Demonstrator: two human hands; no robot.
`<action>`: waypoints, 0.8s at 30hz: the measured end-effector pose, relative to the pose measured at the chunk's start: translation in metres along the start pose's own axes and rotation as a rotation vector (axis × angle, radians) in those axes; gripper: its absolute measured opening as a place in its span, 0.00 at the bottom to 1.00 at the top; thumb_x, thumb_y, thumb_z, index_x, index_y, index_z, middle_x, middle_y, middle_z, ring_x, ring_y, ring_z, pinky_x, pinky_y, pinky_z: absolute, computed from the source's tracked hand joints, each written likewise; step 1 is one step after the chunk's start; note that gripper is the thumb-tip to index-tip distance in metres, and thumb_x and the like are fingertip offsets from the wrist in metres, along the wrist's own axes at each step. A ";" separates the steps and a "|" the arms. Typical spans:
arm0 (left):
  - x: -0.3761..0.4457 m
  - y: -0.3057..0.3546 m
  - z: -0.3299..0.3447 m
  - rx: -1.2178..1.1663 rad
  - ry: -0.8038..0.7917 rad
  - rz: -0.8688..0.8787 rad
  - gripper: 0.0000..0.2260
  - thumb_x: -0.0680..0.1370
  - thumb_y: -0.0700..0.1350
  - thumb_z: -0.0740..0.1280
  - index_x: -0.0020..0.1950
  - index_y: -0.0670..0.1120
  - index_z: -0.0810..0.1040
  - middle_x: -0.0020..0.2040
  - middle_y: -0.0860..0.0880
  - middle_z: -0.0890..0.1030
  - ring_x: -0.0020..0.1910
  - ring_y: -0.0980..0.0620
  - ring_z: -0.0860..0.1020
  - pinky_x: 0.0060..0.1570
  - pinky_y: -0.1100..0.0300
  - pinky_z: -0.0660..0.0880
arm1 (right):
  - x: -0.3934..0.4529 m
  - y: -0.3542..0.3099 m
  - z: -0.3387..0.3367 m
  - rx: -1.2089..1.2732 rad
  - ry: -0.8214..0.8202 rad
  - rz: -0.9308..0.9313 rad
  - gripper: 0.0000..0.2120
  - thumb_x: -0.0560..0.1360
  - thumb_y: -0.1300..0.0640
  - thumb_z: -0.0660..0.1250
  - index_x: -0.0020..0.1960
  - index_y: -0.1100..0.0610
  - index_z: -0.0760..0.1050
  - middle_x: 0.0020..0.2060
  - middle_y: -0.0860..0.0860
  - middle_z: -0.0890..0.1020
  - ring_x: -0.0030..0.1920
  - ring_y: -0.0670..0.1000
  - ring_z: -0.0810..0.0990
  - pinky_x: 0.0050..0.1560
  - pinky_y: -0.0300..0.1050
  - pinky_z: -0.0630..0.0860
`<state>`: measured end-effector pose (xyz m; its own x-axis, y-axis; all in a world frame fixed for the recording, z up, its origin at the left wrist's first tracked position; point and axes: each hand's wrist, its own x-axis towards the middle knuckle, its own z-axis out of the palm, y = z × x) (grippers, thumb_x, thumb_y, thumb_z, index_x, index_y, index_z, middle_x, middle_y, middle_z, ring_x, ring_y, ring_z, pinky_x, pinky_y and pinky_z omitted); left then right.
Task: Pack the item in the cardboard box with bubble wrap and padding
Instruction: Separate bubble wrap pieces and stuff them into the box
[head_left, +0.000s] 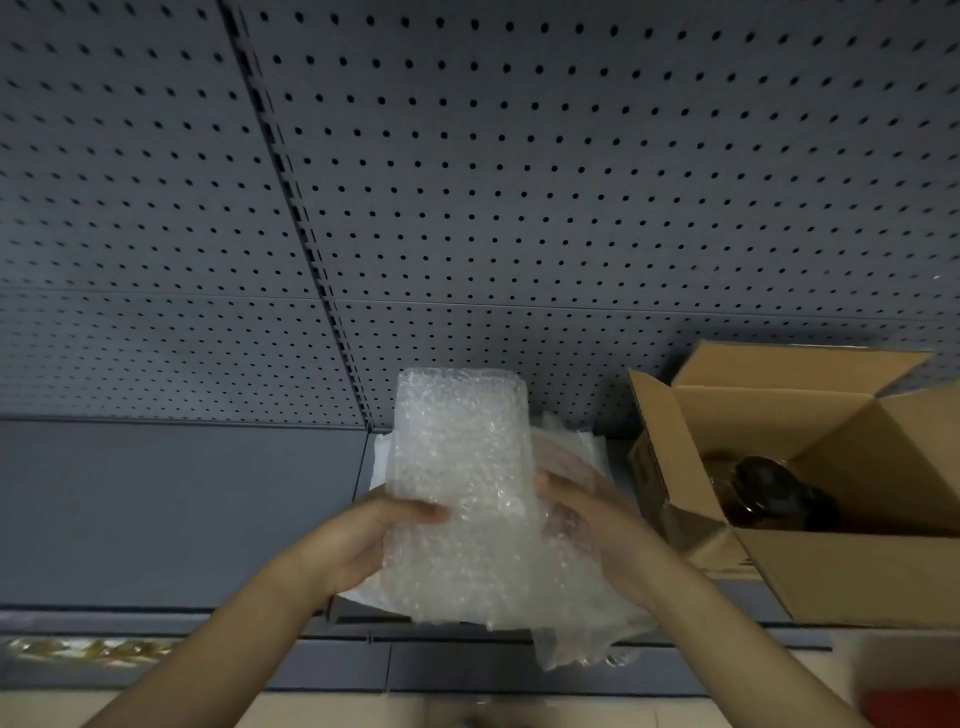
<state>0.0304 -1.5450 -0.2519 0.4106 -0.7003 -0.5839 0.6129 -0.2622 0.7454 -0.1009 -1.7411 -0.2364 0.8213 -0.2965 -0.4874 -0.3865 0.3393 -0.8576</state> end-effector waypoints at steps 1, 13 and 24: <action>0.000 -0.002 0.000 0.019 -0.001 0.000 0.22 0.67 0.38 0.73 0.61 0.41 0.78 0.58 0.40 0.82 0.57 0.41 0.81 0.60 0.46 0.76 | -0.001 0.002 0.001 -0.049 0.008 -0.026 0.22 0.71 0.54 0.72 0.63 0.42 0.74 0.40 0.48 0.83 0.35 0.43 0.78 0.41 0.38 0.76; 0.004 0.000 0.011 -0.036 0.065 0.175 0.27 0.70 0.47 0.74 0.68 0.47 0.73 0.60 0.44 0.82 0.59 0.41 0.80 0.64 0.43 0.73 | -0.005 -0.001 0.010 -0.004 0.235 -0.080 0.19 0.73 0.59 0.69 0.62 0.44 0.76 0.43 0.47 0.83 0.47 0.55 0.81 0.39 0.41 0.71; 0.004 -0.012 0.022 0.057 0.171 0.281 0.21 0.77 0.33 0.65 0.65 0.52 0.73 0.59 0.47 0.82 0.56 0.46 0.82 0.57 0.47 0.78 | -0.017 0.002 0.020 -0.254 0.367 -0.335 0.24 0.73 0.67 0.64 0.61 0.43 0.77 0.32 0.62 0.70 0.32 0.51 0.68 0.32 0.37 0.66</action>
<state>0.0103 -1.5594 -0.2560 0.6681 -0.6305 -0.3952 0.4233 -0.1148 0.8987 -0.1070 -1.7175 -0.2271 0.7344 -0.6576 -0.1678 -0.2559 -0.0393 -0.9659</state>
